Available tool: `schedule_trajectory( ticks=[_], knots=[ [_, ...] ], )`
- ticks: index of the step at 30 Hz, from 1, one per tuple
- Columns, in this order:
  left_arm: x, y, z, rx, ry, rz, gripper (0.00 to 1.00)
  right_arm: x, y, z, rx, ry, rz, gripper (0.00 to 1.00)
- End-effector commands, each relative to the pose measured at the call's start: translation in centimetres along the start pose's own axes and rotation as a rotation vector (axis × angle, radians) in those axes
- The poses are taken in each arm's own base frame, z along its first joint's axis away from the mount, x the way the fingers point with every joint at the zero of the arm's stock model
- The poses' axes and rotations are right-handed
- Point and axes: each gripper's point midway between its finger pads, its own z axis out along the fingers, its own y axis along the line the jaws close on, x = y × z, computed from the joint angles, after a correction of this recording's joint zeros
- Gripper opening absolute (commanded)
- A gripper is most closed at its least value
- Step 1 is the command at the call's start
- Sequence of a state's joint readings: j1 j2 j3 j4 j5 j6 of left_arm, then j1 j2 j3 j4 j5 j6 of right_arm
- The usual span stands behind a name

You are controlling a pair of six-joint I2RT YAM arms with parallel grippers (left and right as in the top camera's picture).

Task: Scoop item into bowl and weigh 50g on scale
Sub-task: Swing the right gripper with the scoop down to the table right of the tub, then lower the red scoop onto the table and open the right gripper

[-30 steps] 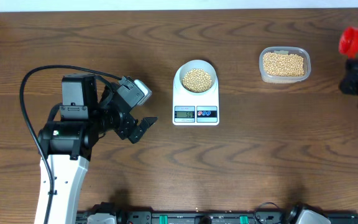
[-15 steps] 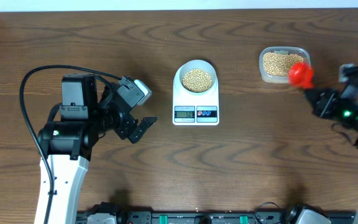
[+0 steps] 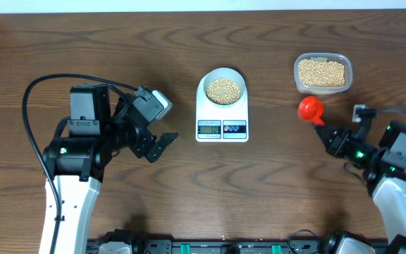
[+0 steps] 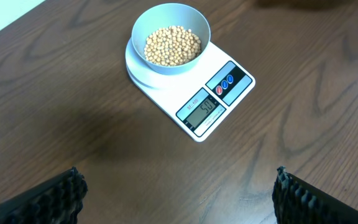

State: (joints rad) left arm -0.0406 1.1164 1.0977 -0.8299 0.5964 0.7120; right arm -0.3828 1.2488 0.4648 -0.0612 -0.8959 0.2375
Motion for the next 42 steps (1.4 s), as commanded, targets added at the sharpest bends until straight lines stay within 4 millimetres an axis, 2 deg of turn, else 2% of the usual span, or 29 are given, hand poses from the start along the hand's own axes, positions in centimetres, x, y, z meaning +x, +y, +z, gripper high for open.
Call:
schedule_trajectory(
  ticks=[1, 5, 10, 21, 42],
  knots=[
    [-0.6, 0.3, -0.4, -0.011, -0.012, 0.018, 0.98, 2.4, -1.6, 0.5, 0.036, 0.025, 0.139, 0.01],
    [-0.6, 0.3, -0.4, -0.011, -0.012, 0.018, 0.98, 3.7, -2.8, 0.9, 0.059, 0.024, 0.218, 0.01],
    [-0.6, 0.3, -0.4, -0.011, -0.012, 0.018, 0.98, 4.3, -3.7, 1.5, 0.064, 0.036, 0.279, 0.01],
    [-0.6, 0.3, -0.4, -0.011, -0.012, 0.018, 0.98, 5.2, -5.3, 2.6, 0.073, 0.063, 0.373, 0.09],
    [-0.6, 0.3, -0.4, -0.011, -0.012, 0.018, 0.98, 4.9, -5.3, 2.7, 0.071, 0.054, 0.386, 0.74]
  ],
)
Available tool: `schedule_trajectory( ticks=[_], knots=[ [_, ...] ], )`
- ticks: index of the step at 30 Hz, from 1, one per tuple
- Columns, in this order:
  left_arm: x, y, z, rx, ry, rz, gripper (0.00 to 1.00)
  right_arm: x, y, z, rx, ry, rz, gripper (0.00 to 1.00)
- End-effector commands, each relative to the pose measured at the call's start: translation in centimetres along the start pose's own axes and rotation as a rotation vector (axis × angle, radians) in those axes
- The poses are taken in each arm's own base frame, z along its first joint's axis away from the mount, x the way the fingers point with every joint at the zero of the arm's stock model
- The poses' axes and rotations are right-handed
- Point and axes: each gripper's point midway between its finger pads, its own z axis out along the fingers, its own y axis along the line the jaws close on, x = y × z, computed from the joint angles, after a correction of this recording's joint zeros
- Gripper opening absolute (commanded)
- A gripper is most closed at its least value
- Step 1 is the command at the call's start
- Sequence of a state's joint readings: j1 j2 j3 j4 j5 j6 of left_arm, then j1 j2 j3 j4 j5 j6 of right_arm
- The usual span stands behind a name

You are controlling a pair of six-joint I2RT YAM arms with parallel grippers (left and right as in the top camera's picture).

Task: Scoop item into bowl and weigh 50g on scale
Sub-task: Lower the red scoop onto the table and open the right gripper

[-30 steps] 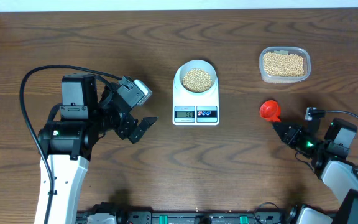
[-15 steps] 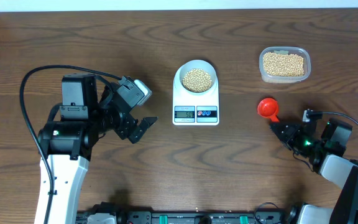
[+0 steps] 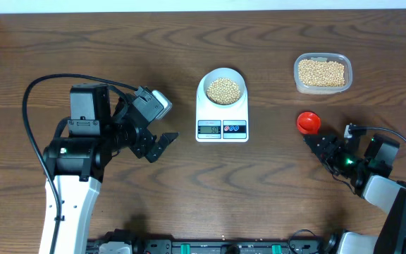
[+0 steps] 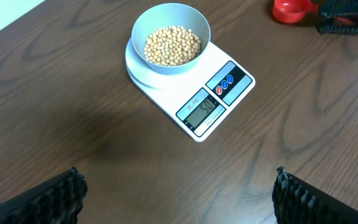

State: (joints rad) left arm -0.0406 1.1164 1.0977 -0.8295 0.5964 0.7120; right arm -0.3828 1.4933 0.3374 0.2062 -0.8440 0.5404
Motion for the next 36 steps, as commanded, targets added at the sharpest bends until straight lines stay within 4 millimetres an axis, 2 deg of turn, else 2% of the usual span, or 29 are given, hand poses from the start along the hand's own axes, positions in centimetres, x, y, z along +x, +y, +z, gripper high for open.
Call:
schedule_trajectory(
  ticks=[1, 2, 7, 15, 24, 28, 33, 36],
  knots=[
    [-0.6, 0.3, -0.4, -0.011, -0.012, 0.018, 0.98, 0.4, -0.1, 0.1, 0.0, 0.011, 0.003, 0.83],
    [-0.6, 0.3, -0.4, -0.011, -0.012, 0.018, 0.98, 0.4, -0.2, 0.1, 0.002, 0.01, 0.003, 0.99],
    [-0.6, 0.3, -0.4, -0.011, -0.012, 0.018, 0.98, 0.2, -0.4, 0.1, 0.018, 0.001, 0.003, 0.99],
    [-0.6, 0.3, -0.4, -0.011, -0.012, 0.018, 0.98, -0.8, -2.9, -0.1, 0.16, -0.067, 0.015, 0.99],
    [-0.6, 0.3, -0.4, -0.011, -0.012, 0.018, 0.98, -0.1, -2.8, -0.6, 0.204, -0.002, 0.087, 0.99],
    [-0.6, 0.3, -0.4, -0.011, -0.012, 0.018, 0.98, -0.6, -2.0, -1.4, 0.243, 0.03, 0.032, 0.99],
    [-0.6, 0.3, -0.4, -0.011, -0.012, 0.018, 0.98, -1.1, -2.7, -2.8, 0.366, 0.039, 0.021, 0.99],
    [-0.6, 0.3, -0.4, -0.011, -0.012, 0.018, 0.98, -1.2, -2.4, -3.1, 0.374, 0.053, 0.024, 0.99]
  ],
)
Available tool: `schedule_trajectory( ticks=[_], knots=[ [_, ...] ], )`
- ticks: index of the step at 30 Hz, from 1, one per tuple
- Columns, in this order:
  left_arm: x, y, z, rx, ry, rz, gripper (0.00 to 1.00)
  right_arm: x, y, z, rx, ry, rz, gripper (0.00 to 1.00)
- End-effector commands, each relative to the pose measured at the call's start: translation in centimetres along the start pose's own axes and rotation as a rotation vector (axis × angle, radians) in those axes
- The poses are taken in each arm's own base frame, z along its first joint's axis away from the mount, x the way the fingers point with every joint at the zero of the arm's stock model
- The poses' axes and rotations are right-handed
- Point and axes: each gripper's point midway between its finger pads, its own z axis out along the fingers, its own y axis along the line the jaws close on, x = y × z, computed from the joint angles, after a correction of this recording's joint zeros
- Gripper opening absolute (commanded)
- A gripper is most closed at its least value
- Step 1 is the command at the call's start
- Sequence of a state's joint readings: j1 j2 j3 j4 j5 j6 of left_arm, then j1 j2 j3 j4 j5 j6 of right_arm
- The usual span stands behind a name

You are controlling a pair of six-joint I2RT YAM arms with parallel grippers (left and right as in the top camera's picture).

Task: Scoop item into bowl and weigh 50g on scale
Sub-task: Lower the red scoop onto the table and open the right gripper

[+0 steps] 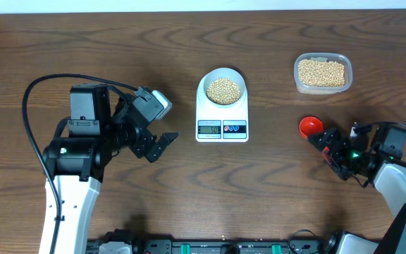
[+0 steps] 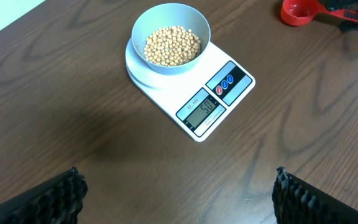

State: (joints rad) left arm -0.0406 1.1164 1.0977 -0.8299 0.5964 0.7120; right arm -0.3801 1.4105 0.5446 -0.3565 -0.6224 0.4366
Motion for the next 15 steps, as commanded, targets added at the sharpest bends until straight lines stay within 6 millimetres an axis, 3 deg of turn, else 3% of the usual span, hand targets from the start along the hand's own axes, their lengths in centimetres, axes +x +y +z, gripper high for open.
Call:
schedule_trajectory(
  ticks=[1, 8, 15],
  knots=[
    [-0.6, 0.3, -0.4, -0.011, -0.012, 0.019, 0.98, -0.9, -1.0, -0.5, 0.089, -0.028, -0.041, 0.99],
    [-0.6, 0.3, -0.4, -0.011, -0.012, 0.018, 0.98, -0.4, -1.5, -1.8, 0.24, 0.025, -0.029, 0.99],
    [-0.6, 0.3, -0.4, -0.011, -0.012, 0.018, 0.98, -1.9, -0.7, -3.9, 0.454, -0.003, -0.158, 0.99]
  ],
)
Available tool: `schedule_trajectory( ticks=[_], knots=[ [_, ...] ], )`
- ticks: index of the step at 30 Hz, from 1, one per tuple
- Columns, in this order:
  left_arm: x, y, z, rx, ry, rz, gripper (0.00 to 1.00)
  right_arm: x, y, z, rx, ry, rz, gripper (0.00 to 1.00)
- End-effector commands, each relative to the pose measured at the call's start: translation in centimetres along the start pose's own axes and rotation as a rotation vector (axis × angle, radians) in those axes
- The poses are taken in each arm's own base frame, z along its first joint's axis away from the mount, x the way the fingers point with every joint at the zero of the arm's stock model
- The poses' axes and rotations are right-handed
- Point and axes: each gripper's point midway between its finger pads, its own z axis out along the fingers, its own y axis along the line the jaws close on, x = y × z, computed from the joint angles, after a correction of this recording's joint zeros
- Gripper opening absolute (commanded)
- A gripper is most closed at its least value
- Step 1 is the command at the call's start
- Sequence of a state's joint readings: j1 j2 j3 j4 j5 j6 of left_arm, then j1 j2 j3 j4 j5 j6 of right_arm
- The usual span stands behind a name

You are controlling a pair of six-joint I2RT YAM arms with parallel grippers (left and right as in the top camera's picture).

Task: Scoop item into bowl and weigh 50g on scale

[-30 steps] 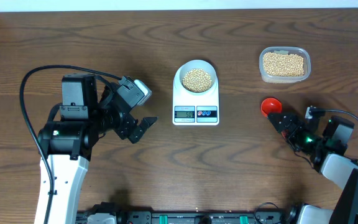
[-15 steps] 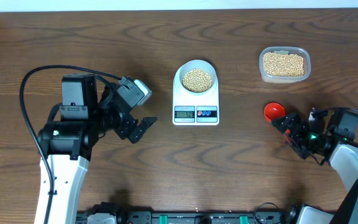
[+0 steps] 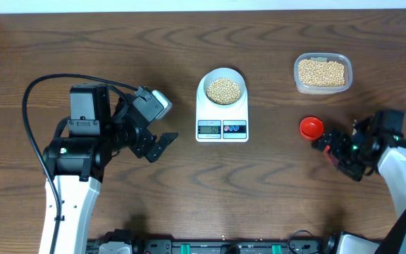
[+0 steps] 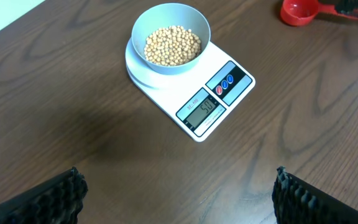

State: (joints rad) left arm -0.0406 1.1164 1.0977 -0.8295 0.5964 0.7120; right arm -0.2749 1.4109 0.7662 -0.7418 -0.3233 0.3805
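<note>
A pale bowl point(image 3: 223, 89) of soybeans sits on the white scale point(image 3: 222, 128), whose display point(image 4: 202, 109) shows a reading near 50. The red scoop point(image 3: 311, 127) lies on the table right of the scale, empty, with its handle point(image 4: 328, 9) pointing at my right gripper point(image 3: 332, 150). That gripper's dark fingers are at the handle's end; their grip on it is not visible. My left gripper point(image 4: 178, 199) hangs open over bare table in front of the scale, holding nothing.
A clear tub point(image 3: 321, 73) of soybeans stands at the back right, behind the scoop. The left arm's body point(image 3: 90, 134) and its cable take up the left side of the table.
The scoop stays where it lay. My right wrist has shifted a little toward the back, and the fingers sit slightly farther from the scoop's cup. Left arm, bowl and scale are unchanged.
My right gripper first held the red scoop just in front of the soybean tub. Then the scoop was lower and nearer, right of the scale. It has since lain still on the table, with the gripper at its handle. The display kept its reading throughout.
</note>
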Motion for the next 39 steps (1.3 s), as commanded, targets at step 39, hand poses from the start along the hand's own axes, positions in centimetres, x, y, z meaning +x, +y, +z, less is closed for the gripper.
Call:
schedule_trajectory(
  ticks=[39],
  knots=[
    [-0.6, 0.3, -0.4, -0.011, -0.012, 0.018, 0.98, 1.5, 17.2, -13.1, -0.855, -0.146, -0.799, 0.99]
  ],
)
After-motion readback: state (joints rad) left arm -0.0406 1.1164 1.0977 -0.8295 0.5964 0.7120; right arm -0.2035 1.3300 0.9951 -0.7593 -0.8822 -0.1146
